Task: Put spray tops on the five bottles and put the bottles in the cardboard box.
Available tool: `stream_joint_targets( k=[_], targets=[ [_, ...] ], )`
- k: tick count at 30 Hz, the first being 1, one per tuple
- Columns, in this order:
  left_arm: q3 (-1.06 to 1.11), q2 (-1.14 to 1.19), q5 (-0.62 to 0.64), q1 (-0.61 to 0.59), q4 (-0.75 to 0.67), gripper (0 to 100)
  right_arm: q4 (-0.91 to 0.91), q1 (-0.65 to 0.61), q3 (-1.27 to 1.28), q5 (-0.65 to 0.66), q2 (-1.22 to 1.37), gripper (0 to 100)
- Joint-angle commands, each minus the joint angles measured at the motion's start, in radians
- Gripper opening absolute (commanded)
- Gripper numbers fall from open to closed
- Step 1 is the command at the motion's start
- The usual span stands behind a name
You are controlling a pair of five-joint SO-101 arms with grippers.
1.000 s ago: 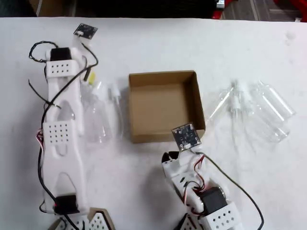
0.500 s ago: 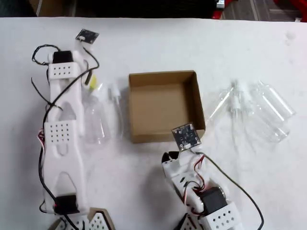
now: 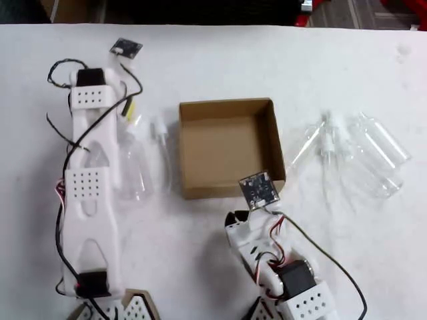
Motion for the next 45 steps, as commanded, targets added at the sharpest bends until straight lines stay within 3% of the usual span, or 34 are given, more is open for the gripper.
stream_joint_targets(
  k=[1,4,9,16,28,31,36,41,45],
  targets=[
    [-0.203,-0.093,-0.006,0.039,0.118,10,0.005,0.019,0.009,0.011,-0.005,1.8],
    [-0.315,-0.097,-0.003,0.044,0.180,10,0.005,0.019,0.009,0.011,-0.005,1.8],
    [-0.290,-0.220,0.000,0.061,0.184,10,0.005,0.019,0.009,0.011,-0.005,1.8],
    [-0.287,-0.367,0.190,0.051,0.187,10,0.005,0.019,0.009,0.011,-0.005,1.8],
    [-0.269,-0.288,0.169,0.068,0.160,14,0.096,0.015,0.009,0.011,-0.005,1.8],
    [-0.216,-0.194,0.087,0.087,0.069,20,0.096,0.015,0.009,0.011,-0.005,1.8],
    [-0.198,-0.064,-0.011,0.065,-0.170,18,0.096,0.016,0.009,0.011,-0.005,1.8],
    [-0.272,0.005,-0.018,-0.015,-0.414,18,0.096,0.016,0.009,0.011,-0.005,1.8],
    [-0.287,0.081,-0.011,-0.116,-0.720,17,0.096,0.016,0.009,0.011,-0.005,1.8]
  ],
)
